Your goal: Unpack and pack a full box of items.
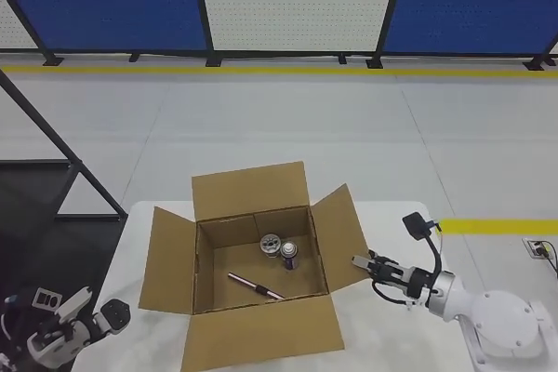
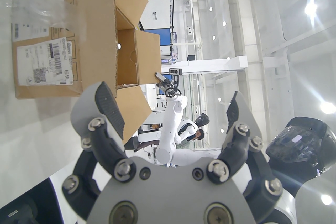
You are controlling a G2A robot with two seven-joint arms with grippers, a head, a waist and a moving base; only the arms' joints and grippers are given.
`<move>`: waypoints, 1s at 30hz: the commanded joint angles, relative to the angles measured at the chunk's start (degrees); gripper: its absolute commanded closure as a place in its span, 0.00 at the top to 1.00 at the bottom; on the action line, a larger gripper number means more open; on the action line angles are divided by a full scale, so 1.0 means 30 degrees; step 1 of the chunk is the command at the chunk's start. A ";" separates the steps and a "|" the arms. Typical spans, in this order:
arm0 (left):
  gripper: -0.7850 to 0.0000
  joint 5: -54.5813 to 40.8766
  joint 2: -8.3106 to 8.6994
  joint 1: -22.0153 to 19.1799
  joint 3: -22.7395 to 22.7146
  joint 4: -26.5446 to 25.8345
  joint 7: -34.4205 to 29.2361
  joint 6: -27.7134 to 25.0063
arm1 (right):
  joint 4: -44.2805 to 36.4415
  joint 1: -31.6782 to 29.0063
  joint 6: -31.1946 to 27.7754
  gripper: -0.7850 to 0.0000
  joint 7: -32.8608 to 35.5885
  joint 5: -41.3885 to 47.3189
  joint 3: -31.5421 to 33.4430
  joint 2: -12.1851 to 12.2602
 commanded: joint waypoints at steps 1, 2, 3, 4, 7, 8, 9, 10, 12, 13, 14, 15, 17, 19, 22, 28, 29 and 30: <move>1.00 0.0046 0.0014 -0.0037 0.0071 0.0010 0.0020 0.0033 | -0.0028 -0.0016 -0.0020 0.45 0.0145 -0.0025 -0.0045 0.0058; 1.00 0.0046 0.0021 -0.0066 0.0108 0.0004 0.0043 0.0067 | -0.0035 -0.0018 -0.0061 0.86 0.0207 -0.0023 -0.0080 0.0090; 1.00 0.0064 0.0030 -0.0089 0.0138 -0.0004 0.0057 0.0082 | -0.0036 -0.0010 -0.0101 1.00 0.0284 -0.0018 -0.0117 0.0122; 1.00 0.0088 0.0038 -0.0109 0.0161 -0.0004 0.0058 0.0091 | -0.0039 0.0006 -0.0137 1.00 0.0317 -0.0015 -0.0143 0.0153; 1.00 0.0172 0.0062 -0.0155 0.0180 0.0037 0.0158 0.0116 | -0.0057 0.0121 -0.0546 1.00 0.0527 0.0197 -0.0209 0.0246; 1.00 0.0221 0.0071 -0.0165 0.0175 0.0061 0.0209 0.0130 | -0.0048 0.0162 -0.0733 1.00 0.0566 0.0443 -0.0180 0.0272; 1.00 0.0268 0.0078 -0.0170 0.0149 0.0109 0.0300 0.0140 | -0.0025 0.0205 -0.0956 1.00 0.0612 0.0729 -0.0122 0.0299; 1.00 0.0322 0.0083 -0.0166 0.0107 0.0164 0.0443 0.0151 | -0.0007 0.0248 -0.1191 1.00 0.0621 0.1015 -0.0047 0.0327; 1.00 0.0431 0.0089 -0.0146 0.0002 0.0300 0.0822 0.0193 | 0.0057 0.0336 -0.1780 1.00 0.0820 0.1881 0.0039 0.0373; 1.00 0.0490 0.0088 -0.0145 -0.0041 0.0361 0.1080 0.0215 | 0.0103 0.0419 -0.2015 1.00 0.0960 0.2254 0.0067 0.0401; 1.00 0.0609 0.0089 -0.0141 -0.0091 0.0436 0.1357 0.0216 | 0.0131 0.0519 -0.2241 1.00 0.1050 0.2550 0.0062 0.0426; 1.00 0.0776 0.0089 -0.0144 -0.0125 0.0489 0.1682 0.0216 | 0.0176 0.0619 -0.2406 1.00 0.1087 0.2836 0.0020 0.0445; 1.00 0.0995 0.0084 -0.0181 -0.0073 0.0589 0.2263 0.0305 | 0.0265 0.0884 -0.2582 1.00 0.1147 0.3248 -0.0166 0.0478; 1.00 0.0914 0.0073 -0.0364 0.0128 0.0627 0.2773 0.0505 | 0.0393 0.1211 -0.2586 1.00 0.1025 0.3389 -0.0500 0.0497; 1.00 0.1088 0.0099 -0.0864 0.0569 0.0632 0.3183 0.0737 | 0.0741 0.1809 -0.2535 1.00 0.0719 0.3777 -0.1229 0.0478; 1.00 0.1152 0.0212 -0.2431 0.2060 0.0675 0.2588 0.1404 | 0.1796 0.2985 -0.2150 1.00 0.0424 0.4737 -0.2692 0.0369; 1.00 0.1291 0.0255 -0.2676 0.2300 0.0742 0.2198 0.1606 | 0.1796 0.2985 -0.2150 1.00 0.0424 0.4737 -0.2692 0.0369; 1.00 0.1612 0.0305 -0.2922 0.2411 0.0781 0.1967 0.1689 | 0.1796 0.2985 -0.2150 1.00 0.0424 0.4737 -0.2692 0.0369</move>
